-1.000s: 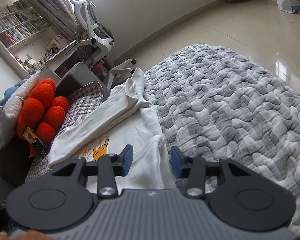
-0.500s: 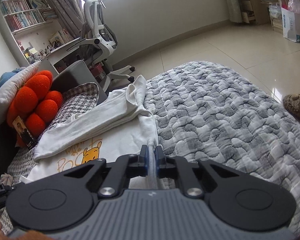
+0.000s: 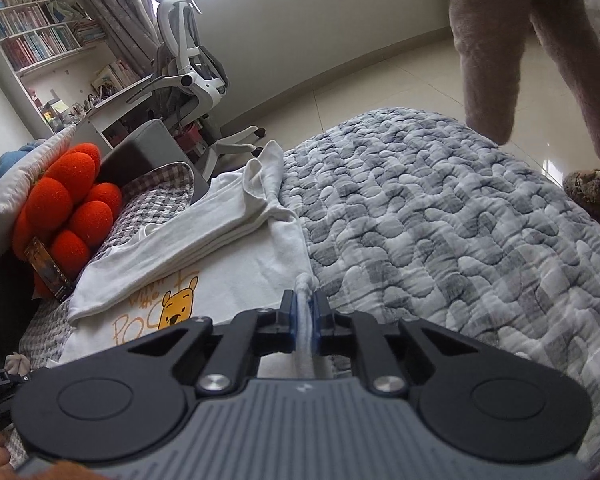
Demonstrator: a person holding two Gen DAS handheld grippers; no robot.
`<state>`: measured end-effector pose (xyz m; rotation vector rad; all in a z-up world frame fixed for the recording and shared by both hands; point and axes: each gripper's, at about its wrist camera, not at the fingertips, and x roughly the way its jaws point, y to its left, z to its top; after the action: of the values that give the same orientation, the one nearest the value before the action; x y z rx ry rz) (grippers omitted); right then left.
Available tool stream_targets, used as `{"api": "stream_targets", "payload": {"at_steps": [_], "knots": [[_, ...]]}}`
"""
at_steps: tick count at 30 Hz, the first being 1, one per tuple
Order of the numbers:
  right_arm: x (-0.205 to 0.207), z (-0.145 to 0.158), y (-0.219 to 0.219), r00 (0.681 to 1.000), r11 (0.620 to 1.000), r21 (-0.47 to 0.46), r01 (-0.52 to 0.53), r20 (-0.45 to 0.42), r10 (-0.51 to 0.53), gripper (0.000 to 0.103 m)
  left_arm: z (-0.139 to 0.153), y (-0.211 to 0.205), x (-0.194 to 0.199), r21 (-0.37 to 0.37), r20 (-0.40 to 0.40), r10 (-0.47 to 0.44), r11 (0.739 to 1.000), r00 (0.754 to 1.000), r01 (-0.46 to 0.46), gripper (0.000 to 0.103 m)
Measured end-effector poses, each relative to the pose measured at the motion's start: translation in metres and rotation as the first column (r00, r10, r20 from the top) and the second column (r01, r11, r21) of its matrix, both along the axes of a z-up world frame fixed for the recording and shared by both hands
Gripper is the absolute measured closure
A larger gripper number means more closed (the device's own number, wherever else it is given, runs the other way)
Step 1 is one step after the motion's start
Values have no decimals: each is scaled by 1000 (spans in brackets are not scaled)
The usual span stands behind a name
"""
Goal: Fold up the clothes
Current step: 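Close both grippers and pinch the folded shirt edge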
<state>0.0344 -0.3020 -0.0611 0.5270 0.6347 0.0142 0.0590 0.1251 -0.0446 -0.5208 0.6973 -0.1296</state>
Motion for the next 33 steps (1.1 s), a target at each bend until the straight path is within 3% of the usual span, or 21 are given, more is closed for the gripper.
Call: {"api": "stream_targets", "payload": {"at_steps": [22,33], "knots": [[-6,21,13,986,996,-63,68,159,-57,95,16,-6,-10,41,99,30,999,995,-34,97],[19,19,33,965,980,-138,143,238,-108,95,15,-21,13,104,156,82,990,984,-99,97]]}}
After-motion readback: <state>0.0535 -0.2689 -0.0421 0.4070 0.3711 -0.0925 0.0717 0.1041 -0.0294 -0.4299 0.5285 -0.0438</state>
